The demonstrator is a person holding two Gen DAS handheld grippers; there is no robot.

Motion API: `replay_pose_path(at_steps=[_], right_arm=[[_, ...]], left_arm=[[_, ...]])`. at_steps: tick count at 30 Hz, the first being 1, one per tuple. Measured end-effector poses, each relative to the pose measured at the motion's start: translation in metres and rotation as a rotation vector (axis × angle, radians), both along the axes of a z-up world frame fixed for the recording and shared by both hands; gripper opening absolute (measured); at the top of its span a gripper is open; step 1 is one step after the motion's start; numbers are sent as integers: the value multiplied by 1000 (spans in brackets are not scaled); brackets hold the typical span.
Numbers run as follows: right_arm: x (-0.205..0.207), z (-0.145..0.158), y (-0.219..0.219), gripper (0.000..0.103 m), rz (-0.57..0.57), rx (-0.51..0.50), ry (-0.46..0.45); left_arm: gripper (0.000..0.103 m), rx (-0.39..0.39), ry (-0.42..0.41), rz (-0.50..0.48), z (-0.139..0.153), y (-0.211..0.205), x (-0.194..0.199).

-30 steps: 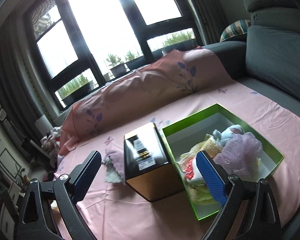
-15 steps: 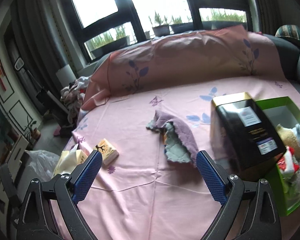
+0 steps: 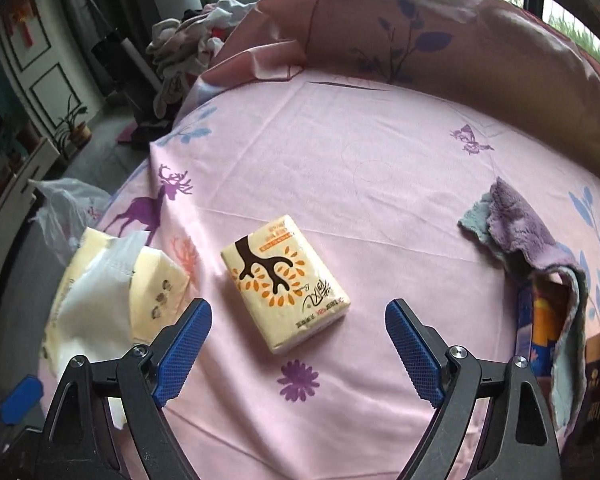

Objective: Organize soft objects
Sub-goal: 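Move the right gripper toward the small printed tissue pack, then close the right gripper on the cream printed tissue pack and lift it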

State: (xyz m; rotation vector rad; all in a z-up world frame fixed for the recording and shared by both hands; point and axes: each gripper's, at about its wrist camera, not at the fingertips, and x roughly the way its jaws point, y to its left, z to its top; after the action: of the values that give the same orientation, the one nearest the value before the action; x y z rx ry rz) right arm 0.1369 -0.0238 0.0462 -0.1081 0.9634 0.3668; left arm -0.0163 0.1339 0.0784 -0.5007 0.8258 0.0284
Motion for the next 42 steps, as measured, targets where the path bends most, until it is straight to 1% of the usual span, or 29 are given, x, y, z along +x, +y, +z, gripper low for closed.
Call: replay_pose_path(at_steps=[1,3,4,5,6,7,9,11,13,15,19,23,27,30,32,33,34,35,37,40,42], right_arm=[[3,-2,4,90,24,-22,-14],[7,-7,9,90,45,-20,-42],[11,-8,11,86,48,-8,-29],[14,-10,13,73,56,5,-11],[16,-13,16,67,67,7,3],[18,-15,20,65,81,-3,4],[15,-17,20,63,80,-19,-12],[12,-16,15,62,65,7,-1],[9,-15,6,61,52,52,33],[1,-13,-6,61,38,89,61],[-23,-11,-37,61,-4,100,91],[-52,-17,-75,61,-52,158,163],[-85,-22,-101,61,-93,157,201],[-107,-25,-112,61,-114,141,185],[-116,-26,-120,63,-115,142,169],[-118,-26,-124,63,-119,155,164],[-120,-25,-130,67,-131,173,163],[-121,-22,-137,74,-148,195,162],[-124,-15,-152,79,-179,244,141],[-128,-2,-169,79,-220,301,90],[-129,5,-176,79,-215,344,65]], left_arm=[[82,0,4,-5,0,-1,1],[82,-1,11,-11,-1,-1,1],[82,-1,14,-13,-1,-2,2],[82,-1,17,-16,-1,-2,3],[82,-1,19,-22,-2,-3,3],[82,0,20,-27,-2,-3,3],[82,3,17,-34,-1,-4,2],[82,2,15,-32,-1,-5,2],[82,-2,16,-34,-1,-6,3],[81,-5,23,-37,-2,-10,4],[78,8,36,-62,-4,-23,6],[76,28,52,-90,-8,-35,8],[74,68,77,-127,-14,-52,8],[73,78,93,-170,-18,-66,7],[73,78,101,-198,-21,-74,6],[73,76,105,-210,-23,-78,6],[73,72,109,-222,-24,-81,5],[73,67,113,-235,-25,-85,4],[71,63,122,-261,-28,-93,3],[70,61,128,-310,-29,-107,0],[70,53,126,-350,-30,-117,-1]])
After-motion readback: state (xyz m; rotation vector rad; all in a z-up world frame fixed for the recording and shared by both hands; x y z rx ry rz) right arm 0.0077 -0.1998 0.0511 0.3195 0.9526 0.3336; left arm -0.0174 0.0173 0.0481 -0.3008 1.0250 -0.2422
